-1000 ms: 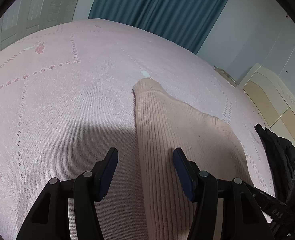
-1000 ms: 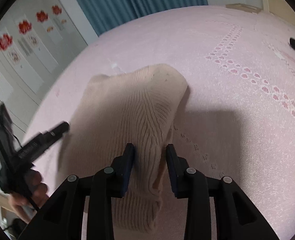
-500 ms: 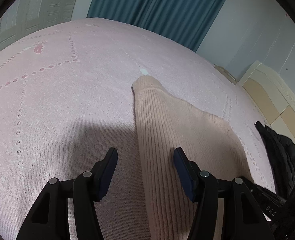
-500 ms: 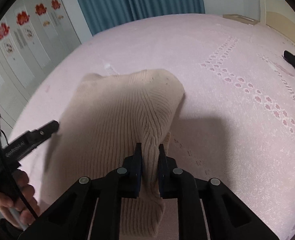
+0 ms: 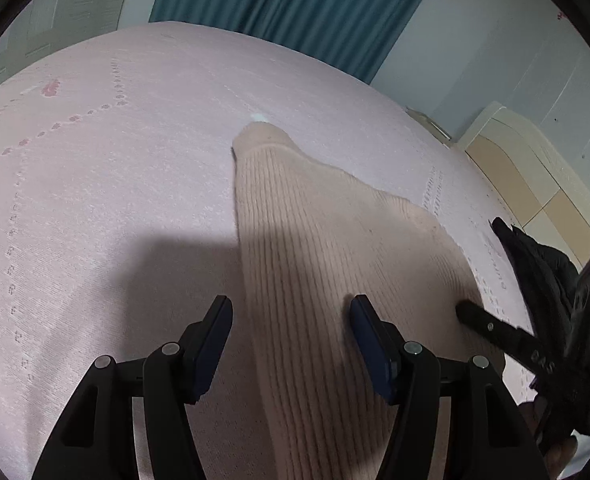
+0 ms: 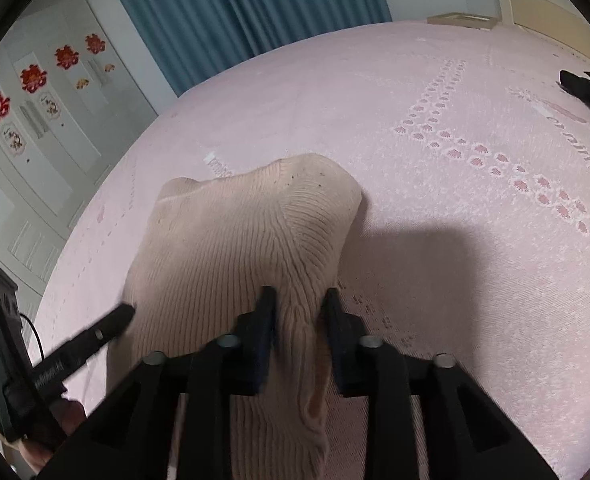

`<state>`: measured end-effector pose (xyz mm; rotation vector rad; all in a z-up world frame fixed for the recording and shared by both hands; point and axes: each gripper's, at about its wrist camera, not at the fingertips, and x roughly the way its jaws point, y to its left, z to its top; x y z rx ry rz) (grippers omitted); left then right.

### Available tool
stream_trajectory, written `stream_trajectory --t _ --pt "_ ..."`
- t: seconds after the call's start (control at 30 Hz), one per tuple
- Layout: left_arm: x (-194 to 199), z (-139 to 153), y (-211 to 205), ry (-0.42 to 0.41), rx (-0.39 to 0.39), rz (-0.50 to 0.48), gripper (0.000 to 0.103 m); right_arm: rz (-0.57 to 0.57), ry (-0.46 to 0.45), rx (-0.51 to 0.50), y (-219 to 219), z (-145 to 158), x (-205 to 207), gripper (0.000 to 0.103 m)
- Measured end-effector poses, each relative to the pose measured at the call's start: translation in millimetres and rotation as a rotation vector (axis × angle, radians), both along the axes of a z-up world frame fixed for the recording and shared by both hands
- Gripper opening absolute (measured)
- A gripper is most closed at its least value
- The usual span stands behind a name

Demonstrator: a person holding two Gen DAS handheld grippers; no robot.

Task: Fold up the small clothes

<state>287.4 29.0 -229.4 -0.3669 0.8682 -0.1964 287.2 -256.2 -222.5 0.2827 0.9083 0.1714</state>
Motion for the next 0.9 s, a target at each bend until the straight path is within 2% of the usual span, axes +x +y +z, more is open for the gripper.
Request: stream_trajectory --t 0.07,0.2,0.3,0.4,0.53,0.67,0.83,0.9 --pt "-1 0 -1 -0.001 0.003 -0.002 0.06 -0.012 -0.022 -0.018 0 3 -1 0.014" --pt "-4 2 0 -0.002 0.001 0.003 0.06 -0.027 -0.005 -0.003 -1 3 -1 0.015" --pt "-10 4 -2 -0.011 0.017 0.005 0.06 -0.036 -0.004 -0.058 2 4 -3 0.026" --pt "-15 5 -4 -0.023 0.031 0.004 0.06 -0.039 -0.021 -0.062 0 8 -15 0.027" --pt "-25 7 -11 -0.031 0.072 0.008 0.06 -0.045 -0.001 -0.111 -5 6 -30 0.027" --pt "-39 11 -17 -0.039 0.134 0.005 0.06 -0.053 0.011 -0.115 -10 5 -48 0.028" --pt "-55 5 -13 0.025 0.116 0.006 0.06 -0.025 0.015 -0.152 -9 5 -66 0.028" --pt "-63 4 -14 0.046 0.134 -0.003 0.06 -0.033 0.04 -0.161 -14 11 -73 0.028"
